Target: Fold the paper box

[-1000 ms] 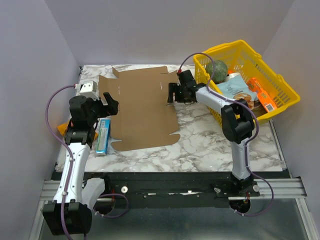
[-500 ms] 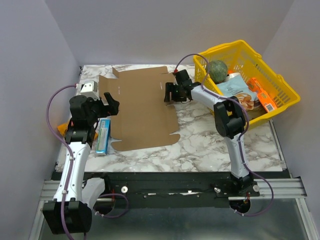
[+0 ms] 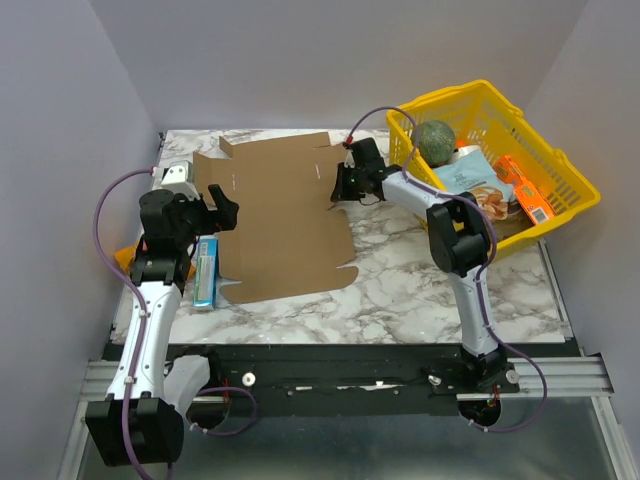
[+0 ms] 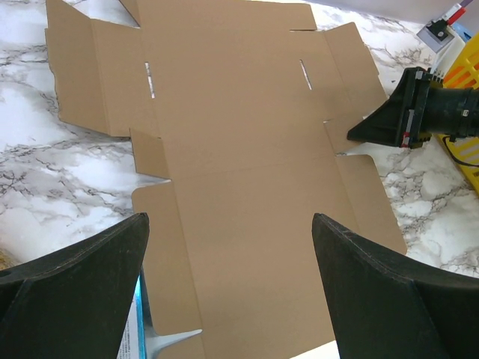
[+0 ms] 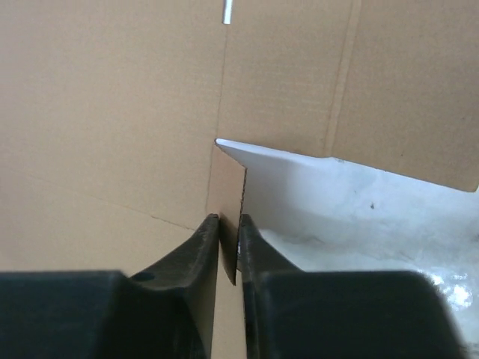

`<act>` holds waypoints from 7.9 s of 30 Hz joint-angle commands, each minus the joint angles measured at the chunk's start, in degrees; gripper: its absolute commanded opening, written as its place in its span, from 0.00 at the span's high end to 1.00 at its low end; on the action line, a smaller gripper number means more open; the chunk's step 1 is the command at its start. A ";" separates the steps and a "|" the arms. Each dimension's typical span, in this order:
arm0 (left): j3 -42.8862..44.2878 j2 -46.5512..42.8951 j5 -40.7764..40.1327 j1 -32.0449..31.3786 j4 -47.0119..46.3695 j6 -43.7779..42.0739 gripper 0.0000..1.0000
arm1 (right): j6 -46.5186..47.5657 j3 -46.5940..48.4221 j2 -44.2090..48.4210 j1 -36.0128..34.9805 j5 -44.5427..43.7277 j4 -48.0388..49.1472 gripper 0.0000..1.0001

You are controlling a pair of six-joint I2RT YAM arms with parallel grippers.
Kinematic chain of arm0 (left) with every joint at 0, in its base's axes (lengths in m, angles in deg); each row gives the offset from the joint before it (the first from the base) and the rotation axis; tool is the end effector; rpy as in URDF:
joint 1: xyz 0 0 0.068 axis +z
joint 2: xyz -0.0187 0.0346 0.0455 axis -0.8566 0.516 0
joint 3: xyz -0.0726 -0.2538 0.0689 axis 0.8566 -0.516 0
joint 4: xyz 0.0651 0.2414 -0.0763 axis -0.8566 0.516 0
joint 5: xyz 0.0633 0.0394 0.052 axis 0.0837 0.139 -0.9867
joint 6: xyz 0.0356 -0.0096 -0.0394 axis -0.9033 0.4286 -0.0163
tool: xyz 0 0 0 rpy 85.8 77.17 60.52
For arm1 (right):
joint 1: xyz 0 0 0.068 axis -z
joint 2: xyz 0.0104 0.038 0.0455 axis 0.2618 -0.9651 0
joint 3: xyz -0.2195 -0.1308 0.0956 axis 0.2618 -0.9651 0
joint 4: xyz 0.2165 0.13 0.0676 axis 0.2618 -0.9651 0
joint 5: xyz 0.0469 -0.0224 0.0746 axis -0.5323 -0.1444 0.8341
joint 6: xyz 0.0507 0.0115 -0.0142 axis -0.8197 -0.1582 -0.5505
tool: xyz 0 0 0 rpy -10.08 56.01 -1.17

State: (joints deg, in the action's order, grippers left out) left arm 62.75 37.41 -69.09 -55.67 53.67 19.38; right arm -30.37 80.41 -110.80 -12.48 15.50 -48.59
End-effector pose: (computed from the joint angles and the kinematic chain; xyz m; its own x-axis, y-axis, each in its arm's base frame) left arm 0.2120 0.0028 0.3217 -0.3650 -0.2853 -0.8862 0.0956 0.9354 -0.3405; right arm 0.4543 0.2465 0.1674 -0.8003 -0.0182 -0.5993 -0.3134 0.8648 0.3923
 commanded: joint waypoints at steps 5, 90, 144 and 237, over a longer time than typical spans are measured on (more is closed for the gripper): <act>0.70 0.82 1.54 0.60 -0.65 -0.15 0.01 | 1.52 -7.18 5.80 -0.11 6.07 7.23 0.99; -7.99 14.44 46.71 14.58 -61.93 41.38 0.25 | -2.61 -31.19 85.01 -0.11 18.90 -0.58 0.99; 1.22 0.46 58.84 5.61 -19.46 -0.67 1.00 | 43.00 5.18 54.43 -0.11 20.21 -29.66 0.00; -22.94 32.80 -6.28 -42.12 -47.05 19.89 0.48 | 32.91 -39.28 51.87 -29.46 -40.16 12.69 0.99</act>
State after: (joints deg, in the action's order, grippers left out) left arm 40.74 67.81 -72.45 -97.44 13.69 40.10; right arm 8.29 43.19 -58.84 -39.56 -27.32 -34.33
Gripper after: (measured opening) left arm 0.538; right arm 0.015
